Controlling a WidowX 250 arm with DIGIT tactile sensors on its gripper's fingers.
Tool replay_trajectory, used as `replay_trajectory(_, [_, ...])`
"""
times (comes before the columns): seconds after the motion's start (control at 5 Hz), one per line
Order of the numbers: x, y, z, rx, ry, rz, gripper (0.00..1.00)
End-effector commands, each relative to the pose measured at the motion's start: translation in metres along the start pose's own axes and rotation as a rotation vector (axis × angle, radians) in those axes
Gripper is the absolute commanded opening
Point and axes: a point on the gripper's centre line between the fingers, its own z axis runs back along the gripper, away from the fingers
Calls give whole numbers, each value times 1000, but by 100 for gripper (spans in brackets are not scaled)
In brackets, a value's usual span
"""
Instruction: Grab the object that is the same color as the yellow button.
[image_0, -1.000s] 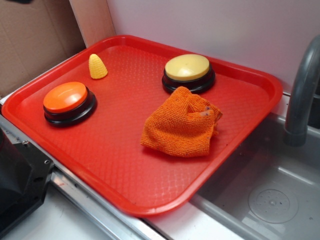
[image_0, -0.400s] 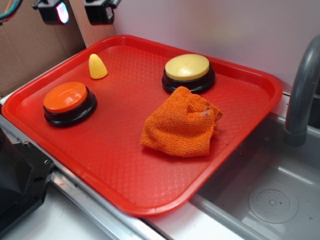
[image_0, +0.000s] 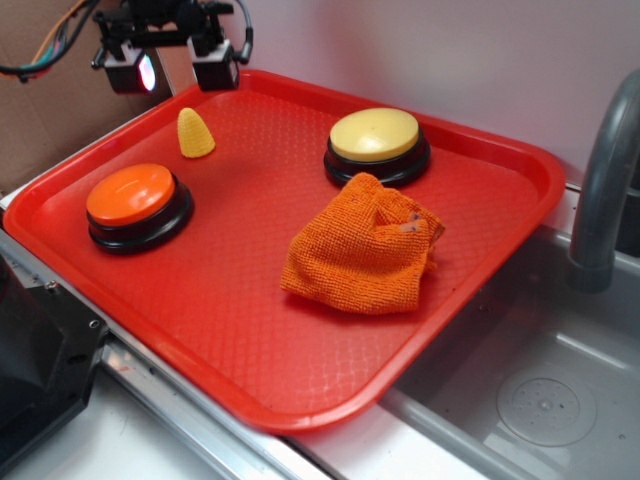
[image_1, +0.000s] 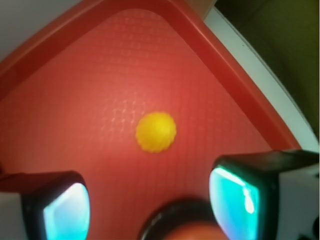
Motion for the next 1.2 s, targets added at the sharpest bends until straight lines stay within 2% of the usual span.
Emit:
replay_trajectory(0.0, [17,17,-45,8,-11,11,100])
replay_trajectory(0.2, [19,7,-63,-13,-32,-23,99])
replay_trajectory(0.4, [18,8,-58,-12,-22,-6,0])
replay_trajectory(0.6, [14,7,-37,-24,33,-78,0])
replay_trajectory(0.8, [4,-1,15,-73,116,-284,0])
replay_trajectory(1.0, [-27,-14,67,6,-48,-448,0])
